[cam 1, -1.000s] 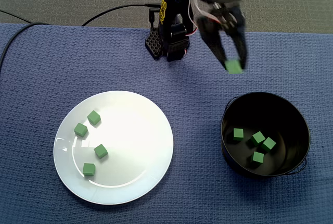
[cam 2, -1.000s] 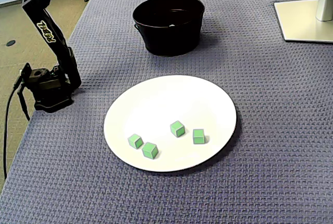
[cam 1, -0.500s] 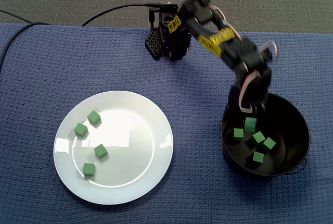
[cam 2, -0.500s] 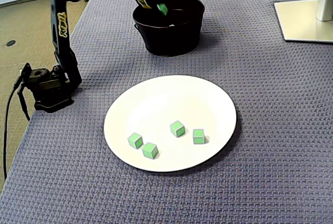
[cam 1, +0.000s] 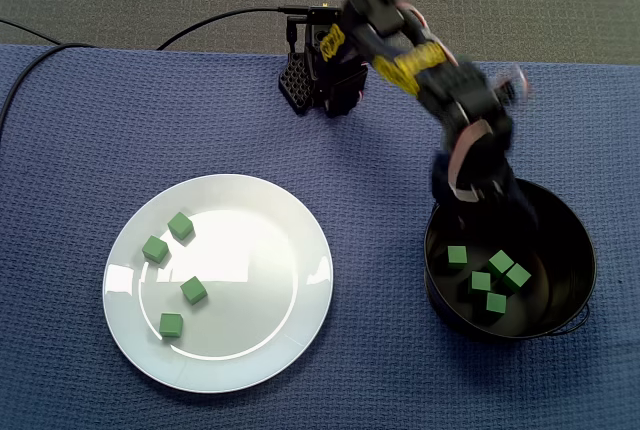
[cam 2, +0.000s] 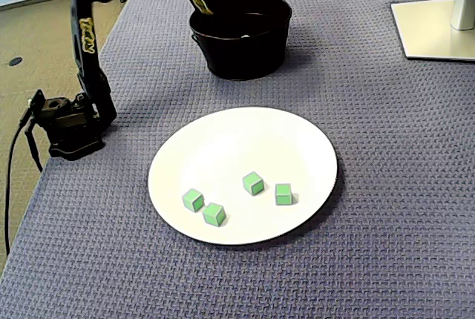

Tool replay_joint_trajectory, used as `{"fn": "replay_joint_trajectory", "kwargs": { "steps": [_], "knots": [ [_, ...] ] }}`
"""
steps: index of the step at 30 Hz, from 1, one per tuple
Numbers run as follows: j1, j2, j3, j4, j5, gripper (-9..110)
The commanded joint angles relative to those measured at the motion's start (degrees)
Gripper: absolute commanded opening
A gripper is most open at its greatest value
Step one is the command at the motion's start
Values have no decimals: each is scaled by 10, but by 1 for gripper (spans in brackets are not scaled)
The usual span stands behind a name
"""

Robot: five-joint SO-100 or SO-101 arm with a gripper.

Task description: Pick up the items on the white plate and put them in the black container.

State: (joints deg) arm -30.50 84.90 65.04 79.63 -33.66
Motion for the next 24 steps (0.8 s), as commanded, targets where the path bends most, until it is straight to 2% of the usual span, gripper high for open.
{"fn": "replay_joint_trajectory", "kwargs": {
  "steps": [1, 8, 13, 18, 24],
  "knots": [
    [96, 216, -7, 101, -84, 45],
    [342, 415, 187, 120, -287, 45],
    [547, 477, 406, -67, -399, 45],
    [684, 443, 546, -312, -481, 47],
    [751, 327, 575, -390, -515, 43]
  ]
}}
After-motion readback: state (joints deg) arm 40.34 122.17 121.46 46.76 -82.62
